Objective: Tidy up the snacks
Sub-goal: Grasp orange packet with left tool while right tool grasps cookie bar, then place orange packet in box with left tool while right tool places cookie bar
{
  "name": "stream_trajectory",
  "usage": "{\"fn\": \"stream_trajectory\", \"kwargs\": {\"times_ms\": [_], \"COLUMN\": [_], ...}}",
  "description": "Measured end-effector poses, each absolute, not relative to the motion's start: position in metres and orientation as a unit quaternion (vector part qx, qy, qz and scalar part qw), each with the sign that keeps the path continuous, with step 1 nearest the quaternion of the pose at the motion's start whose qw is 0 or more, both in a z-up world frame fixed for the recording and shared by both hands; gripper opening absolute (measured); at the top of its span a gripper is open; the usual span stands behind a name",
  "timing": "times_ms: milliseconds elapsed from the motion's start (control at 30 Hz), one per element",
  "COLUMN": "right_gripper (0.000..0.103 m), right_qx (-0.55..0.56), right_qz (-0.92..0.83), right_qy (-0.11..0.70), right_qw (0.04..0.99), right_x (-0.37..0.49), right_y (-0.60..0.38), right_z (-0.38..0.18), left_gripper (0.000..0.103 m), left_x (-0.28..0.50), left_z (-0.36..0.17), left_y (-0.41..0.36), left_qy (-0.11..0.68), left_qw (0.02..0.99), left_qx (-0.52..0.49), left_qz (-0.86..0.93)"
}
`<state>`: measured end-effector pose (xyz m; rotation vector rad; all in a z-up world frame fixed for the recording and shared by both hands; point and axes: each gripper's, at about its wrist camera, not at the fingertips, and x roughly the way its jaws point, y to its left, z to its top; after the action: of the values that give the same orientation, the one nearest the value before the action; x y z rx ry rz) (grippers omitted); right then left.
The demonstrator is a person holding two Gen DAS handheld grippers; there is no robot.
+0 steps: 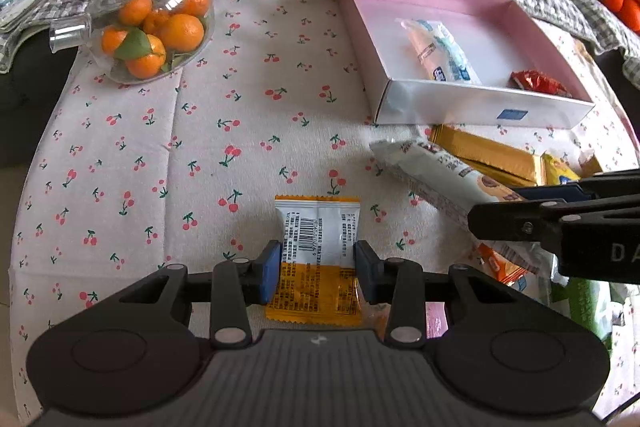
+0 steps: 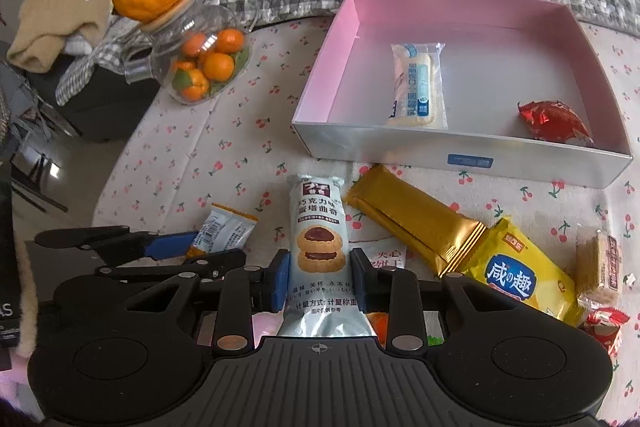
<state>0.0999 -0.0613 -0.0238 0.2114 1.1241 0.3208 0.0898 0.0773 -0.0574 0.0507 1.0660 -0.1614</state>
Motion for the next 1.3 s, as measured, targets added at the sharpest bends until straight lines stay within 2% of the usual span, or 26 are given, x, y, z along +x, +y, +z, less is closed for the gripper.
{"fn": "stream_trajectory", "kwargs": {"times_ms": [333,767,1300], "right_gripper": [0.031,0.031,0.031], "right_qx": [0.151,0.240,0.302], "right_qz": [0.155,0.085,0.023], "right_qy": [0.520,0.457,0.411], "right_qw": [0.826,0.853,0.860], "right_x": [0.095,0.100,0.126], "right_y": [-0.079,-0.154,-0.208], "right_z": [-0.009,0.019,0.005], "left_gripper": [0.036,0.036,0.036], "left_x": [0.089,0.091,0.142], "left_z": [-0.044,-0.013,-0.006], "left_y": [0.079,0.072,0.020], "left_qy": [0.490,0.447,0.439], "left_qw": [0.868,0.889,0.893], "left_qx": [-0.001,-0.055,-0.051], "left_qz": [-0.078,-0.078,-0.089]}}
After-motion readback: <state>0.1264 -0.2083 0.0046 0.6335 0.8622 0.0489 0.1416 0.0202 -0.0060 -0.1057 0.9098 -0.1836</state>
